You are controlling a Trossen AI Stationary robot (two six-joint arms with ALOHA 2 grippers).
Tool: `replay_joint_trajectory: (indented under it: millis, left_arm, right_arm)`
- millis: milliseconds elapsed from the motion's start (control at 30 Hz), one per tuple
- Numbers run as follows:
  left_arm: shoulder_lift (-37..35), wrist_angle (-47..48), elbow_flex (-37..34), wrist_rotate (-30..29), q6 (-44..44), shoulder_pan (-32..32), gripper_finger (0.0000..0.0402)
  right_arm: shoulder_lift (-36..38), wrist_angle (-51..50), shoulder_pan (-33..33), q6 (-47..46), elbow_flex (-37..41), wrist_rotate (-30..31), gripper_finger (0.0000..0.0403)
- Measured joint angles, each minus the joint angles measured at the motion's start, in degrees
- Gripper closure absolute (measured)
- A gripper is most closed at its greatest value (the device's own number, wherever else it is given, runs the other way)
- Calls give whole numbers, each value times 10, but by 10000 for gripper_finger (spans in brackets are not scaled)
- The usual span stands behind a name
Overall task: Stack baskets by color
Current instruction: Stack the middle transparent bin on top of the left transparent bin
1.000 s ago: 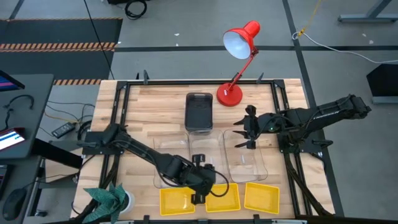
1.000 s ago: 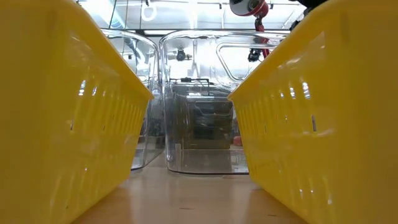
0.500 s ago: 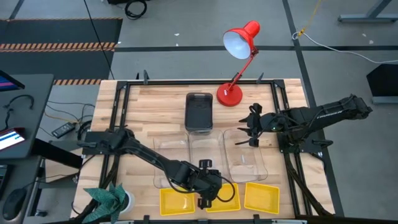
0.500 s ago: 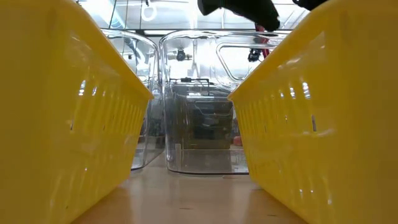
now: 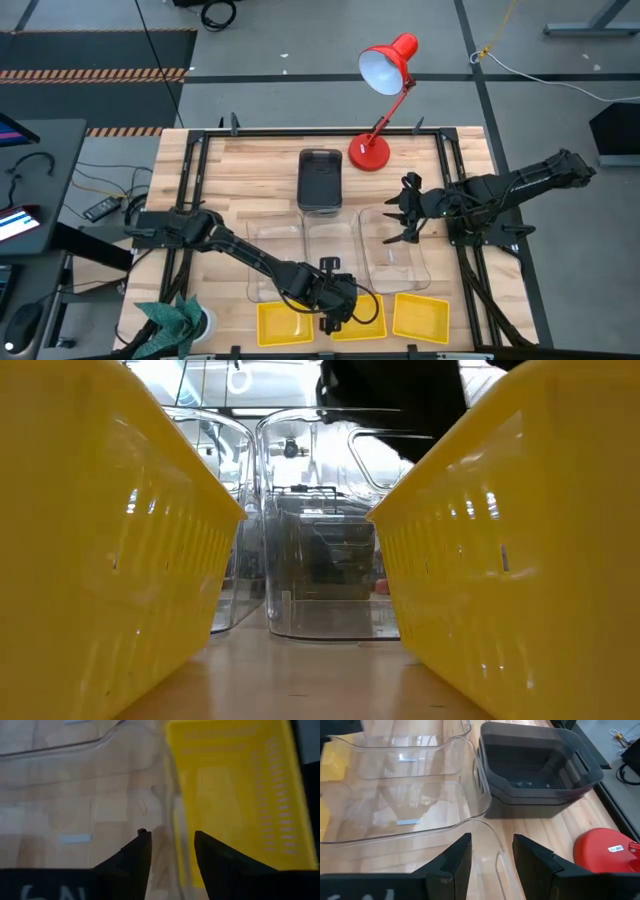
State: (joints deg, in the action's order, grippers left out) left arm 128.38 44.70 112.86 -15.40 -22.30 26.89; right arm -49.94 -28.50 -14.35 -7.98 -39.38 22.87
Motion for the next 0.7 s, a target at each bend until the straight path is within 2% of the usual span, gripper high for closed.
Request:
replay_joint_trajectory:
  millis: [167, 267, 400, 500, 700]
  left_arm:
    - [6, 4, 1, 2, -8, -4, 280]
    - [9, 14, 0, 29, -10, -5, 303]
    - [14, 20, 0, 63, -26, -13, 353]
    - [15, 23, 0, 59, -26, -14, 390]
    - [13, 31, 0, 60, -25, -17, 395]
  right_arm:
    - [0, 1, -14, -6, 0, 0, 254]
    - [0, 1, -18, -9, 0, 2, 254]
    - [0, 1, -21, -11, 0, 3, 254]
    - [0, 1, -21, -11, 0, 5, 254]
    - [0, 0, -21, -11, 0, 5, 254]
